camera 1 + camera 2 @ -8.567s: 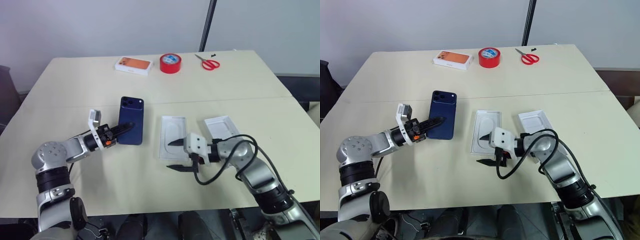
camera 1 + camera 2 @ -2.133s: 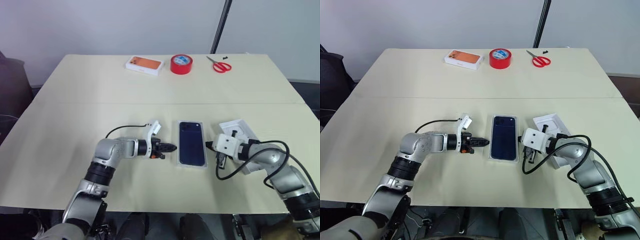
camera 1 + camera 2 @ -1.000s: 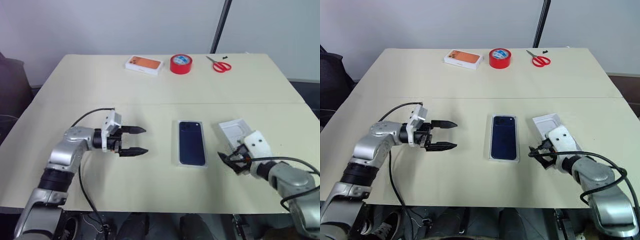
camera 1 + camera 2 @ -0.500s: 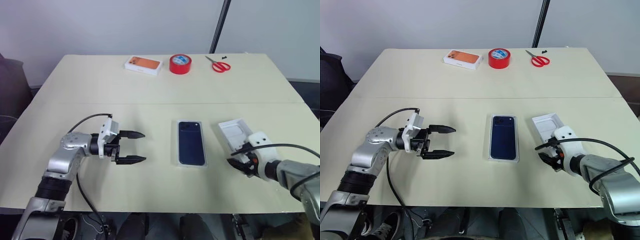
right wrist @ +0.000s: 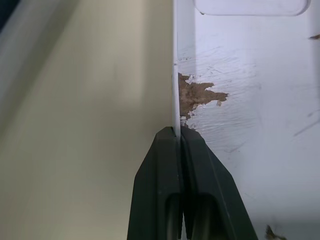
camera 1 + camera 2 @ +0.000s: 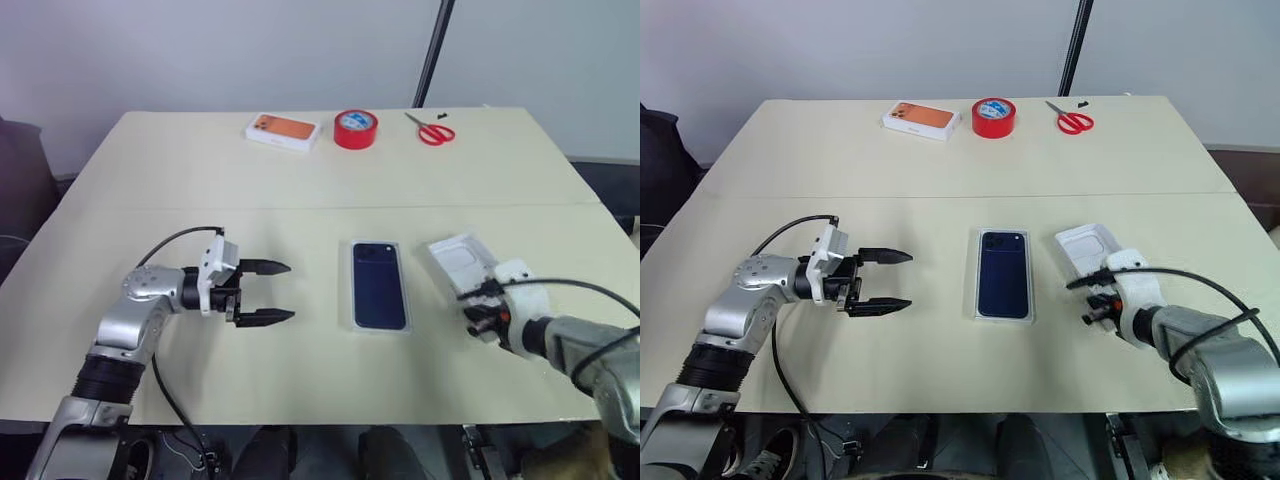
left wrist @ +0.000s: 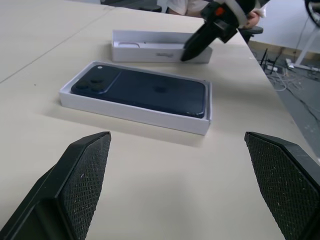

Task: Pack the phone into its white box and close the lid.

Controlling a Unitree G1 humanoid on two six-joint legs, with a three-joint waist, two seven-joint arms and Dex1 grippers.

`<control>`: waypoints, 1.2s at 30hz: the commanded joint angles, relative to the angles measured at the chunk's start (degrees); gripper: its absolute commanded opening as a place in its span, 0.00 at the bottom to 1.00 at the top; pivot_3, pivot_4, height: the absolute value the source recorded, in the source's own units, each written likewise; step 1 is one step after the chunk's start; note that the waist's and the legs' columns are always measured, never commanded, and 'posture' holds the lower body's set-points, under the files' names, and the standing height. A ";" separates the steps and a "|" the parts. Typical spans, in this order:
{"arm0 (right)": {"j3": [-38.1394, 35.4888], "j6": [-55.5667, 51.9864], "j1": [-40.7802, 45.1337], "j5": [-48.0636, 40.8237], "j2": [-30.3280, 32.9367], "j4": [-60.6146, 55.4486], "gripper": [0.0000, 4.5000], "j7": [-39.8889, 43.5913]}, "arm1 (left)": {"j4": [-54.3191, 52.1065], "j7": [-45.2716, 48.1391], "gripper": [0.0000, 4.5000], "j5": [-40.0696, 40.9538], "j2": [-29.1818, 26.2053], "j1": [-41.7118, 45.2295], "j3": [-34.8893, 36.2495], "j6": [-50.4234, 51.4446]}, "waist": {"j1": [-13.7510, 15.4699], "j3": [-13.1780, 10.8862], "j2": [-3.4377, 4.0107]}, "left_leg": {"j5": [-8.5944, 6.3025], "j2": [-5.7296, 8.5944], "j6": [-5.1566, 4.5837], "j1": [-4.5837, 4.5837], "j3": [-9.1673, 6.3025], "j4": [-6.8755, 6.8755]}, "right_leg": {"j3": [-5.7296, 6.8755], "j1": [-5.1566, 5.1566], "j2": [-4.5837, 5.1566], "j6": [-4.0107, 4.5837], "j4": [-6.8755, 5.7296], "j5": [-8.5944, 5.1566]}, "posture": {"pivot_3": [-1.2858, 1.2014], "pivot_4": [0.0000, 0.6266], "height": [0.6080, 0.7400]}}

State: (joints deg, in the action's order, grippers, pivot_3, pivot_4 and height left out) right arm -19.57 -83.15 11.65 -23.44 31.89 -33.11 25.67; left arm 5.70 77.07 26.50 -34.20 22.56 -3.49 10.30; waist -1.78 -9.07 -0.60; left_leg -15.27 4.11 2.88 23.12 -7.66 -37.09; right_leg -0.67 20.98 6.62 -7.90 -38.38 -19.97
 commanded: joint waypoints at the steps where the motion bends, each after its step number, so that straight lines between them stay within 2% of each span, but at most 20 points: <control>1: -5.69 -4.25 8.74 -4.52 -6.33 -0.10 0.01 0.18 | 0.57 -1.04 1.00 0.05 -0.04 1.65 1.75 -0.47 | -0.20 0.00 0.00 | 0.02 0.00 0.03 0.03 -0.01 0.00 | 0.00 0.03 0.00 0.00 0.00 0.00 | 0.52 0.24 1.00; 6: -14.54 -8.63 24.37 -8.42 -20.27 4.31 0.01 -1.37 | 2.79 -2.11 1.00 0.01 0.58 3.49 2.13 -0.40 | -0.74 -0.01 0.02 | 0.04 0.00 0.08 0.07 -0.03 0.00 | 0.00 0.13 0.00 0.00 -0.09 0.00 | 0.52 0.24 1.00; 8: -17.27 -9.34 27.73 -10.26 -25.07 6.14 0.01 -2.10 | 3.05 -2.99 1.00 0.17 1.14 3.98 2.37 -0.11 | -0.79 0.00 0.02 | 0.06 0.01 0.11 0.11 -0.01 0.01 | -0.04 0.24 0.01 0.00 -0.18 0.00 | 0.52 0.24 1.00; 13: -17.21 -9.35 24.90 -22.74 -35.12 8.85 0.01 -5.24 | 4.61 -5.56 1.00 0.23 2.49 5.15 3.05 0.44 | -0.76 0.00 0.02 | 0.07 0.07 0.12 0.15 -0.04 0.00 | -0.06 0.45 0.10 0.00 -0.59 0.00 | 0.52 0.24 1.00; 17: -17.07 -9.35 21.71 -33.50 -38.57 10.92 0.01 -10.73 | 3.00 -6.65 1.00 0.69 2.70 4.74 3.52 1.44 | -0.96 0.00 0.04 | 0.09 0.08 0.16 0.19 0.04 -0.03 | -0.16 0.58 0.12 0.00 -0.70 0.00 | 0.52 0.24 1.00; 21: -15.73 -9.35 17.84 -44.54 -39.94 10.99 0.01 -17.63 | 1.95 -7.49 1.00 1.09 2.41 4.26 4.32 2.21 | -1.30 0.00 0.04 | 0.10 0.05 0.18 0.19 0.03 0.00 | -0.18 0.64 0.09 0.01 -0.73 0.00 | 0.52 0.24 1.00; 25: -11.07 -8.84 12.04 -56.83 -40.30 10.02 0.01 -24.84 | 1.33 -7.88 1.00 1.52 2.24 4.02 4.88 2.96 | -1.93 0.00 0.04 | 0.10 0.05 0.18 0.19 0.04 0.01 | -0.20 0.65 0.10 0.01 -0.73 0.00 | 0.52 0.24 1.00; 31: 1.33 3.81 4.55 -76.38 -30.89 12.06 0.01 -38.99 | -0.11 -8.45 1.00 1.68 3.25 3.31 4.84 2.68 | -2.21 0.00 0.04 | 0.10 0.04 0.16 0.20 0.04 0.02 | -0.21 0.64 0.08 0.01 -0.71 -0.01 | 0.52 0.24 1.00; 35: 9.22 13.48 2.35 -82.71 -26.81 13.16 0.01 -45.19 | -1.17 -7.84 1.00 2.44 3.12 1.97 4.79 3.39 | -2.38 -0.01 0.04 | 0.06 -0.01 0.09 0.20 0.05 0.03 | -0.21 0.65 0.03 0.00 -0.70 -0.01 | 0.52 0.24 1.00; 36: 10.31 15.34 2.34 -83.03 -26.15 14.05 0.00 -45.86 | -1.50 -7.78 0.89 2.58 3.07 1.50 4.86 3.45 | -2.38 -0.01 0.04 | 0.06 -0.03 0.09 0.20 0.06 0.03 | -0.21 0.65 -0.01 0.00 -0.70 -0.01 | 0.52 0.24 1.00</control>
State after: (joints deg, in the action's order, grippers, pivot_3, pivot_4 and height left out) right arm -11.26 -71.40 13.83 -103.16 5.59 -19.37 -18.90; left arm 6.34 68.74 27.68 -30.82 24.53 -0.13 13.63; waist -4.16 -9.08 -0.56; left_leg -15.21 4.09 2.97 23.31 -7.59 -37.06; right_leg -0.88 21.63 6.61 -7.89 -39.07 -19.98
